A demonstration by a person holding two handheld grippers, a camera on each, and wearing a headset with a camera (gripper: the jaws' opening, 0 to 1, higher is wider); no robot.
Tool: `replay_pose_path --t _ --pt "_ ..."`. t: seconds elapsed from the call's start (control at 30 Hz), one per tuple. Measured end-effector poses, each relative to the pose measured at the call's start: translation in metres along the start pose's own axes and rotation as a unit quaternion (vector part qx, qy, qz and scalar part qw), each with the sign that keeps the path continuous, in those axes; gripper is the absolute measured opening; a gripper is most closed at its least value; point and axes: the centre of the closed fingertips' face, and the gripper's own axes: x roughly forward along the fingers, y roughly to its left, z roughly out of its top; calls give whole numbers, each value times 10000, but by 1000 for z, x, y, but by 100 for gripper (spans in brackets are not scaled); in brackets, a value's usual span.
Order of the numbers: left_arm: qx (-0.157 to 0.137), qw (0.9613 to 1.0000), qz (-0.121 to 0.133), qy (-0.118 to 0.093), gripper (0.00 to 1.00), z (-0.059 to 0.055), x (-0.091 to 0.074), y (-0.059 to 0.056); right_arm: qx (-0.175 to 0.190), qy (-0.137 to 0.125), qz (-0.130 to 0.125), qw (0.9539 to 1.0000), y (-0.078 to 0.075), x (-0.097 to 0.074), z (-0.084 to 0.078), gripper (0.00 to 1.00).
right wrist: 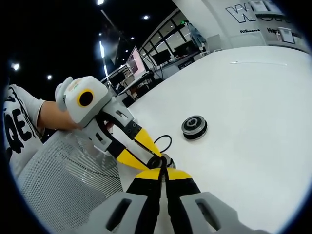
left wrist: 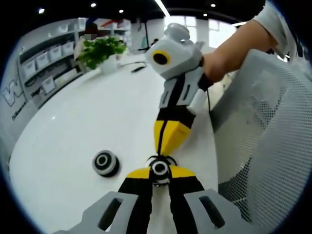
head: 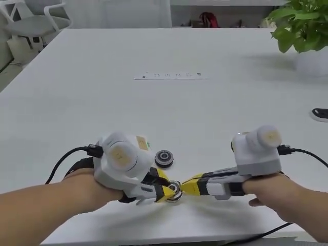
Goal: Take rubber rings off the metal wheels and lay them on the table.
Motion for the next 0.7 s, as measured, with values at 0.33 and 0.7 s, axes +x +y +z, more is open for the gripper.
replay_pose_path --t 0.33,0.7 --pt "2 10000 21 3 12 0 0 0 236 -27 -13 9997 -2 -3 -1 0" --pt "23 10000 19 12 12 0 0 -1 391 -130 96 9991 3 -4 2 0"
